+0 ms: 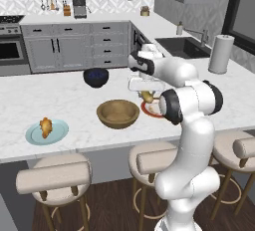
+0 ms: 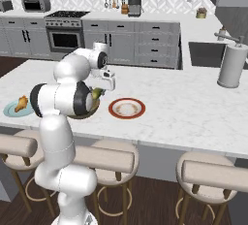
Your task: Pick the chicken drumstick and cucumber from their plates and place them in the bowl. Then put the bowl in the fridge.
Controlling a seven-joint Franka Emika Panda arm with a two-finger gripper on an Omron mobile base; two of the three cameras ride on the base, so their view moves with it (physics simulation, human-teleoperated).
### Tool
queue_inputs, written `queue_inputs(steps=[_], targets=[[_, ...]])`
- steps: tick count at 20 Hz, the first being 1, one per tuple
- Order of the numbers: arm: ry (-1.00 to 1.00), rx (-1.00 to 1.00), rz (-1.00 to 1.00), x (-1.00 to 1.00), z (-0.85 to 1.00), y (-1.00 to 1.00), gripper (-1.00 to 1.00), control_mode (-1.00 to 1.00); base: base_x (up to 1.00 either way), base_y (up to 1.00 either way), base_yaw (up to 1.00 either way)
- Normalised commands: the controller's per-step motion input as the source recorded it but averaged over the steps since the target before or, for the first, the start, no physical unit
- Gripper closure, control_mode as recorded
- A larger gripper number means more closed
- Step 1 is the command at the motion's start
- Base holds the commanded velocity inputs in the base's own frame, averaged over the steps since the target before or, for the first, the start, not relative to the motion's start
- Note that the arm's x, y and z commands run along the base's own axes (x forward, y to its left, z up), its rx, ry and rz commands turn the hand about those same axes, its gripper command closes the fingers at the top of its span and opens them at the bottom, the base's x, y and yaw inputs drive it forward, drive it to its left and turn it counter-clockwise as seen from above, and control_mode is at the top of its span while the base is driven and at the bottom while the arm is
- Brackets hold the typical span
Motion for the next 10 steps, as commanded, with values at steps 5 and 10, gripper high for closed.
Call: queue_inputs(steps=[5,10], targets=[[-0.26,-0.17,0.00,-0.15,0.00,1.00,1.00,-1.00,0.00,0.00,0.00],[-0.17,-0.11,-0.01,0.39,-0.35,0.96,1.00,-1.00,0.00,0.00,0.00]])
